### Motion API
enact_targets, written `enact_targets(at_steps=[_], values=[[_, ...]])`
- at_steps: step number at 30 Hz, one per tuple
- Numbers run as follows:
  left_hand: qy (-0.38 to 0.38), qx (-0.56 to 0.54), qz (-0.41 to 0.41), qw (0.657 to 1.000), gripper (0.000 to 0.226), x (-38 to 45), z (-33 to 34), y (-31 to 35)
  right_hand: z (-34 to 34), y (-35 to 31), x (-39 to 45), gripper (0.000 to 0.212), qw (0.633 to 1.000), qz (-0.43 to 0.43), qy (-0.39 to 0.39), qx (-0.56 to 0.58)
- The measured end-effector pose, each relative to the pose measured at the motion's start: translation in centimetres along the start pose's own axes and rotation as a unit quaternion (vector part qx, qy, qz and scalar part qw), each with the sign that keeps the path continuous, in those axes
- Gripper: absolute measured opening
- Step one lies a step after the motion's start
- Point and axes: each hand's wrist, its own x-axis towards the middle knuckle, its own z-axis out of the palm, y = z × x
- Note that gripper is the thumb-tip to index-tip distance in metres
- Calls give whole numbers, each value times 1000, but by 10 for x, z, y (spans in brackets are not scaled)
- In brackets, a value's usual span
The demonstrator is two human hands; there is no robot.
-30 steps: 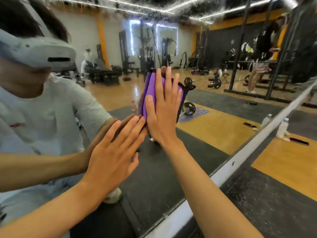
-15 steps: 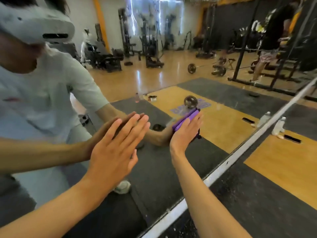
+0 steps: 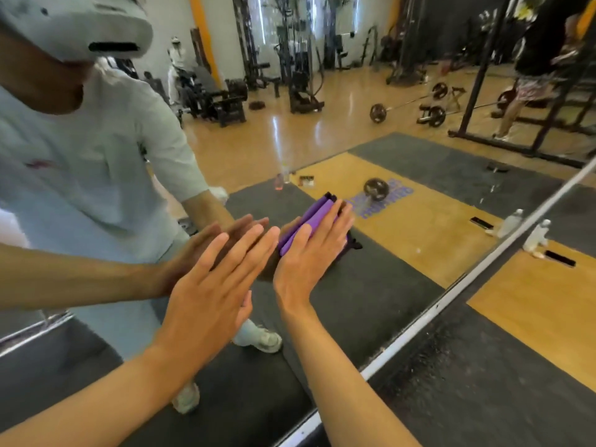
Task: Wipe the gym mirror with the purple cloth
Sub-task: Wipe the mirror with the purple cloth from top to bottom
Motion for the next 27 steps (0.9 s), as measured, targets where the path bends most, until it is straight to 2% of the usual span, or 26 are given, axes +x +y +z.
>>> enact_targets(at_steps=[5, 14, 19, 27], values=[[7, -1, 7, 1000, 93, 35, -25, -69, 0, -74, 31, 59, 1000, -6, 5, 5], [53, -21, -28, 998, 96, 125, -69, -151, -12, -186, 126, 61, 997, -82, -4, 4], [82, -16, -46, 995, 92, 174, -88, -186, -23, -229, 188, 61, 992, -124, -6, -10], [126, -26, -88, 988, 76, 269, -120, -237, -39, -288, 299, 61, 970, -240, 5, -27]])
